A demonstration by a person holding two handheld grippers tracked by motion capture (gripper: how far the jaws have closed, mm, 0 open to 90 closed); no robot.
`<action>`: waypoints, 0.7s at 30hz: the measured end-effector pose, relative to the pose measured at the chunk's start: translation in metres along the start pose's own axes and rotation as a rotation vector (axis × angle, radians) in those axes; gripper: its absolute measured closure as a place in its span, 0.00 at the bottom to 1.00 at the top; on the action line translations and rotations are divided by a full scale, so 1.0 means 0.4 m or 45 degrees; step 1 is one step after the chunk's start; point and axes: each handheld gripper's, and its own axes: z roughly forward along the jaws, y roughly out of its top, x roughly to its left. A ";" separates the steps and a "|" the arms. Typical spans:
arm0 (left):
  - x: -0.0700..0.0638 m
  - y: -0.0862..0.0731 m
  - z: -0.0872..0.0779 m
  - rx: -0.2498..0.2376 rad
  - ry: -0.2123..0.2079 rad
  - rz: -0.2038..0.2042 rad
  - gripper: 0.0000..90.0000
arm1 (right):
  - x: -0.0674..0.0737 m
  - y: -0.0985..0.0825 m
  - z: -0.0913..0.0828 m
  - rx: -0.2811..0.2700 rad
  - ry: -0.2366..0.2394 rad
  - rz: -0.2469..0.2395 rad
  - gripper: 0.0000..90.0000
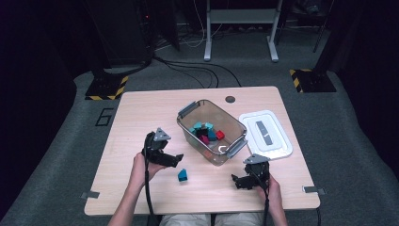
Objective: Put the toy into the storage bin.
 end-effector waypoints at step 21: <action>-0.081 -0.141 0.063 0.072 -0.113 0.013 0.04 | 0.000 0.000 0.000 0.000 0.000 0.002 0.00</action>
